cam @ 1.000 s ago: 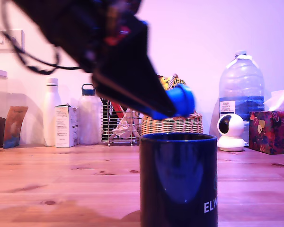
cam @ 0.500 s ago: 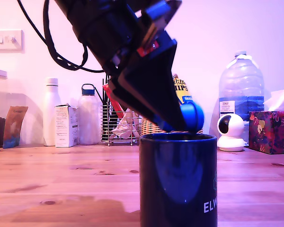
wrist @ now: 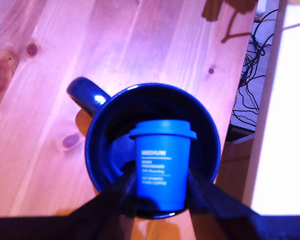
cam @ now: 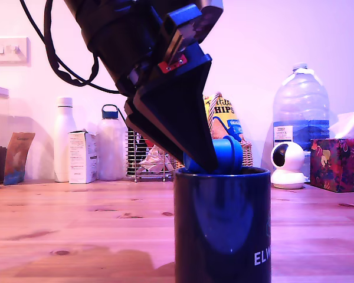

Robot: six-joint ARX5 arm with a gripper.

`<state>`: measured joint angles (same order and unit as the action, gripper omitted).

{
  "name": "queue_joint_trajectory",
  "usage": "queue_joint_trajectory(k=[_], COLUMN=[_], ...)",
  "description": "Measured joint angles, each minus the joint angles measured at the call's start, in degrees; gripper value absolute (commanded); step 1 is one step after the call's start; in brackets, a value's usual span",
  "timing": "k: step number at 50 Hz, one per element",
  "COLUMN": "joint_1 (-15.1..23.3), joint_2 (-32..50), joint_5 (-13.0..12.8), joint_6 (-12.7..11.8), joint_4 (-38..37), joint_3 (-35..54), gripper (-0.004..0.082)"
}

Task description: Pick up the coffee capsules from the table one by one and drop them inside the nearest coffee cup

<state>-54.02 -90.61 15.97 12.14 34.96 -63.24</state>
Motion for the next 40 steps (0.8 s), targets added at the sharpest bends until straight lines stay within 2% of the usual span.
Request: queue_joint_trajectory(k=[5,7,9,14,17,23,32,36,40], joint_1=[0.0,0.0,0.0,0.0,0.0,0.0,0.0,-0.1,-0.1], joint_2=[0.0,0.0,0.0,0.0,0.0,0.0,0.1,0.3,1.1], joint_5=[0.0,0.0,0.0,0.0,-0.1,-1.0,-1.1,-1.2,-1.3], joint_6=[0.0,0.0,0.0,0.0,-0.2,-0.3,-0.3,-0.3,-0.3], joint_4=[0.0,0.0,0.0,-0.5,-0.8,-1.4,-2.2,-2.1,-2.0], joint_3=[0.0,0.0,0.0,0.0,0.0,0.0,-0.1,-0.3,-0.3], gripper=[0.0202,0.0228,0.0307,0.0627,0.0728,0.0728,0.0709,0.0626,0.0451])
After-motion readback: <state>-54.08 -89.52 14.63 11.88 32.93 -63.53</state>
